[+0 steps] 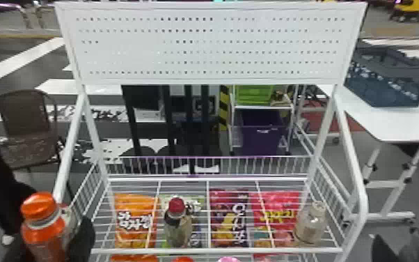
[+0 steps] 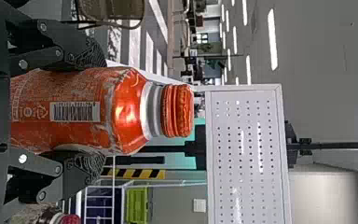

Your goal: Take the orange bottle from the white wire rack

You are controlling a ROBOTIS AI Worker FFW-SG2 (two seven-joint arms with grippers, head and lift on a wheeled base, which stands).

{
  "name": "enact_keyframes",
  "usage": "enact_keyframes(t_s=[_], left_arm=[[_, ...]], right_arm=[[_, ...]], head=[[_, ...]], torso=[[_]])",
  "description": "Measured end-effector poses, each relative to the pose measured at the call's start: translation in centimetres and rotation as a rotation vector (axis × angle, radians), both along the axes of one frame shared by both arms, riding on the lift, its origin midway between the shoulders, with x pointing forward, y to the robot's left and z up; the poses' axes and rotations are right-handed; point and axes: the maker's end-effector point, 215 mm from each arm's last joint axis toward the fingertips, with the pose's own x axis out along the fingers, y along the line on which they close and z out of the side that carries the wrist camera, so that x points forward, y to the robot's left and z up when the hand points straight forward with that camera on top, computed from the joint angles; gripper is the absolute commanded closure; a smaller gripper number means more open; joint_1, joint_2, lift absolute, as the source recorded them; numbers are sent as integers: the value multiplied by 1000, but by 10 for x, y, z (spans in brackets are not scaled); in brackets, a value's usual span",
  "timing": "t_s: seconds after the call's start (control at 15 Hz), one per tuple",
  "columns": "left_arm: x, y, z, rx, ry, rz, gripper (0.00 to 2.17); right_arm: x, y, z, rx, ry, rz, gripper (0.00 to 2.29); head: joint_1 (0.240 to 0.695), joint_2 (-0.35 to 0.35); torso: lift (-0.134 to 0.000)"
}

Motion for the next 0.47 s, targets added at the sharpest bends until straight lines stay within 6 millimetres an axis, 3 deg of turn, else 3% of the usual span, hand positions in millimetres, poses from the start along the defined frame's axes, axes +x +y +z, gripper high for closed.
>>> enact_keyframes(t_s=[0.47], left_arm=[[4, 1, 2, 5, -3, 1, 1922]], right_arm=[[1, 0, 0, 5, -1, 0, 826]], head=[[499, 0]], torso=[[0]])
